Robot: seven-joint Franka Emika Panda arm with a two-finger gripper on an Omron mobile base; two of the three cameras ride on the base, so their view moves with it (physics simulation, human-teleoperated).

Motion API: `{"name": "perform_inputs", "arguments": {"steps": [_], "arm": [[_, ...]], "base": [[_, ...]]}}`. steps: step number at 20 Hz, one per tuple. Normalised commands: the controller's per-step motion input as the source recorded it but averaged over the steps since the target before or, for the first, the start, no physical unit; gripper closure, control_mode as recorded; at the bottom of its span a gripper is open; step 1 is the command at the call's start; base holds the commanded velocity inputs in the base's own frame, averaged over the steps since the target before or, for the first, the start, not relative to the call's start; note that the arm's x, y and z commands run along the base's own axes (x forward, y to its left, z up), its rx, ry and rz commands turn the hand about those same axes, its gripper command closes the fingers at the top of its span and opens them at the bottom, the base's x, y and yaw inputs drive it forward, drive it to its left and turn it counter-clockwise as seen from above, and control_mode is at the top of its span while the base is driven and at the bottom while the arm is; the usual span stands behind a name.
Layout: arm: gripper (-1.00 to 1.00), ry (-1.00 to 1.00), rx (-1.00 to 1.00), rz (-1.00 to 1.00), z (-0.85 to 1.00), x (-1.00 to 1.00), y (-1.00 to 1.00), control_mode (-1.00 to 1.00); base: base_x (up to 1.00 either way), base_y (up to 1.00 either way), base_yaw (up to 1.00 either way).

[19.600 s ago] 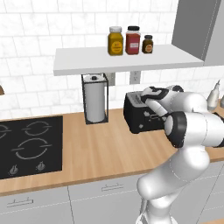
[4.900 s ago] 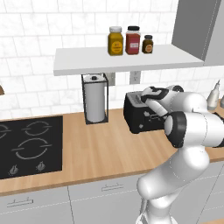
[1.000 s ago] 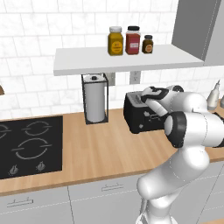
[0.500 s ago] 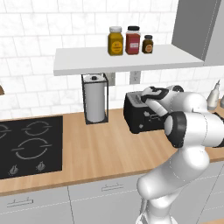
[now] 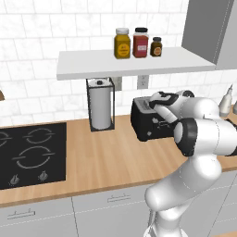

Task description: Start the toaster. Once the lever pops up, take the bread to the plate on the dining counter.

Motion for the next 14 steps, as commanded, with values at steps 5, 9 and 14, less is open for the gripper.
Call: {"name": "perform_inputs", "arguments": {"steps": [5, 9, 14], "arm": [[-1.00, 0.00, 0.00, 0.00, 0.00, 0.00, 0.00, -1.00], [-1.00, 0.00, 0.00, 0.00, 0.00, 0.00, 0.00, -1.00], [-1.00, 0.00, 0.00, 0.00, 0.00, 0.00, 0.00, -1.00]], "base": [[0.00, 0.00, 0.00], [0.00, 0.00, 0.00], [0.00, 0.00, 0.00]]}}
